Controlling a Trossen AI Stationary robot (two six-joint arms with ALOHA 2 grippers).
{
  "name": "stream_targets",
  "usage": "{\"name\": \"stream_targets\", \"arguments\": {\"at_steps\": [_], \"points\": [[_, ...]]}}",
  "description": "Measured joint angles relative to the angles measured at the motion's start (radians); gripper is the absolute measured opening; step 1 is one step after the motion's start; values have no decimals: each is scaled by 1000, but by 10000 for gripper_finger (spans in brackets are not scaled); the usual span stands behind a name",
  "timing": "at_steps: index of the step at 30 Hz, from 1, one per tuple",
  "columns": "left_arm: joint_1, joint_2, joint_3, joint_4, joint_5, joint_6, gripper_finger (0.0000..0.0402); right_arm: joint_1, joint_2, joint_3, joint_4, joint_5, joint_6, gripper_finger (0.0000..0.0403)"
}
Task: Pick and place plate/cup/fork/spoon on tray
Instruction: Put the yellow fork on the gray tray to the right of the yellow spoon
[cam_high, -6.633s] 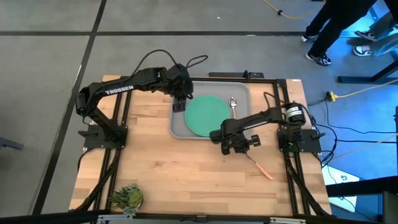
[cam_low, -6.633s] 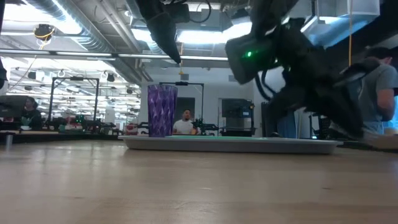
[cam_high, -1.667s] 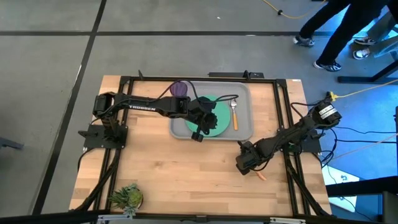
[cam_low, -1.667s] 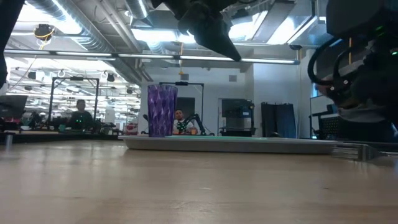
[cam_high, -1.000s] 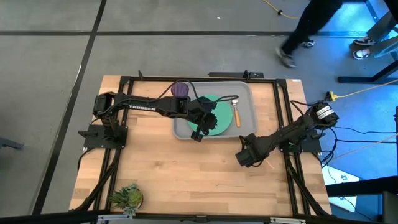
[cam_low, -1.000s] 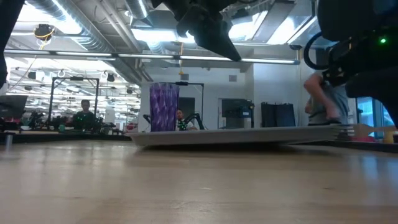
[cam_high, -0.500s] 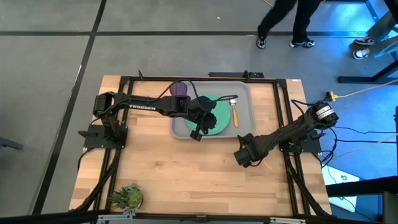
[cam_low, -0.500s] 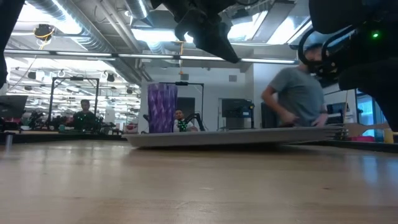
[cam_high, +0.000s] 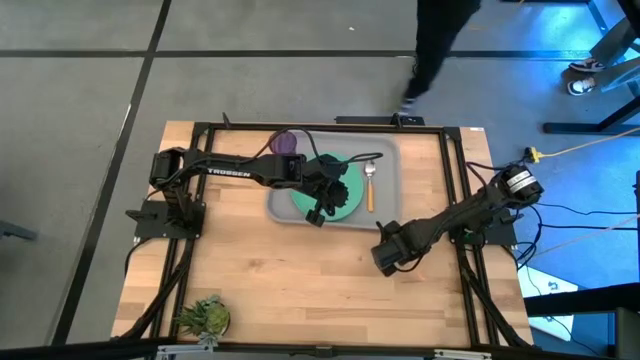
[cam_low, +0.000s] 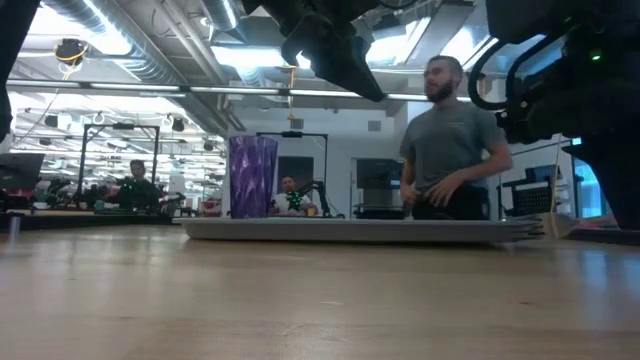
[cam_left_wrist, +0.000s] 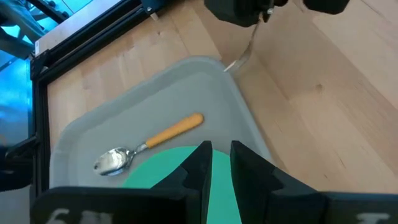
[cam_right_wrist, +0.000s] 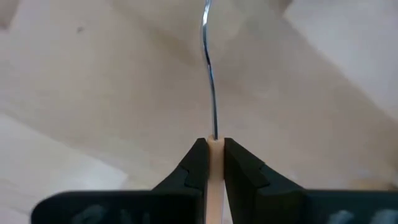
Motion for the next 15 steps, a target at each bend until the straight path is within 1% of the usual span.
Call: {"name": "stream_targets", "arguments": {"at_steps": [5, 12, 15], "points": [[0, 0, 0, -3, 0, -2, 51, 22, 0, -19, 44, -13, 18, 33], [0, 0, 0, -3, 0, -2, 51, 40, 0, -19, 55, -110, -33, 33], [0, 0, 0, -3, 0, -2, 51, 40, 0, -19, 63, -119, -50, 33]]}}
